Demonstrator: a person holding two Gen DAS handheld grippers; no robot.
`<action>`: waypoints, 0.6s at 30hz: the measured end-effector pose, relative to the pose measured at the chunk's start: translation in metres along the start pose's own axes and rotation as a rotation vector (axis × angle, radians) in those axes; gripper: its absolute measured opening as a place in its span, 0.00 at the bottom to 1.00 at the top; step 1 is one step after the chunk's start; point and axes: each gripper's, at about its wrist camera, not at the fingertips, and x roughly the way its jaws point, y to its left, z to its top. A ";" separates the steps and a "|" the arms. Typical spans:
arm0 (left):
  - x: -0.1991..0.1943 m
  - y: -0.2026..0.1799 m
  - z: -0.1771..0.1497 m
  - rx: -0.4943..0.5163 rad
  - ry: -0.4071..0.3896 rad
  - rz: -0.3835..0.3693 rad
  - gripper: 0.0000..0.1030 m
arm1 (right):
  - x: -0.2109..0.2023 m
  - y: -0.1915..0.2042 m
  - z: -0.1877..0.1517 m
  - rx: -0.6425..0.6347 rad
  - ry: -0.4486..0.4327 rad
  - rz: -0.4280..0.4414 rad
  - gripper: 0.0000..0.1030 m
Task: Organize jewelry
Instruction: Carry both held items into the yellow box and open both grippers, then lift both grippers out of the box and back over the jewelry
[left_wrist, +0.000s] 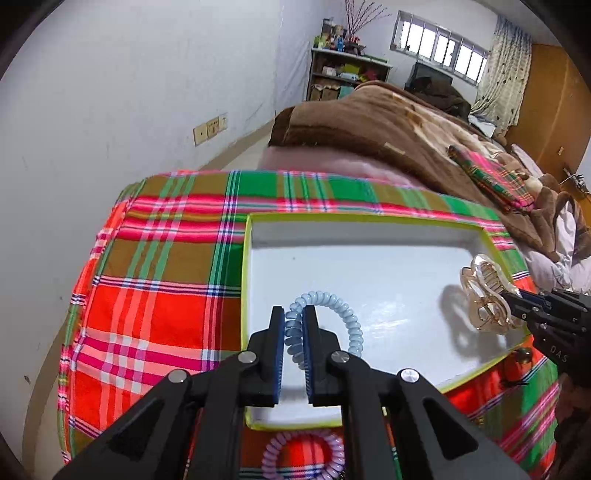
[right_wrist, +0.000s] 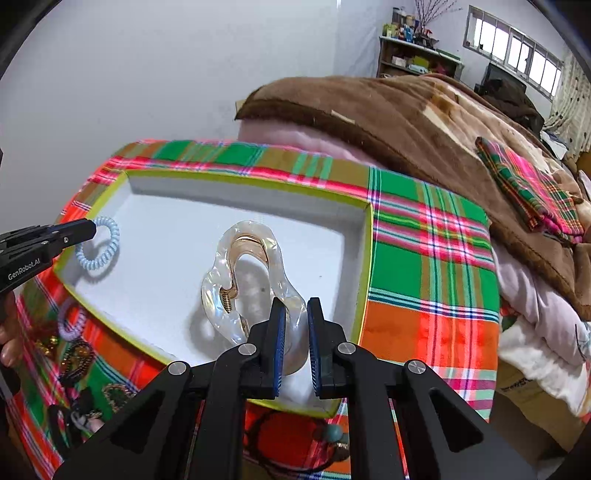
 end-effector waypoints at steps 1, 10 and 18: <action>0.002 0.001 0.001 0.001 0.006 0.001 0.10 | 0.001 -0.001 0.000 0.002 0.002 0.002 0.12; 0.012 0.002 0.001 0.000 0.034 0.011 0.10 | 0.001 -0.001 0.003 -0.014 0.009 -0.015 0.23; 0.000 0.003 0.003 -0.014 0.005 -0.028 0.21 | -0.021 -0.004 0.003 0.008 -0.048 -0.006 0.46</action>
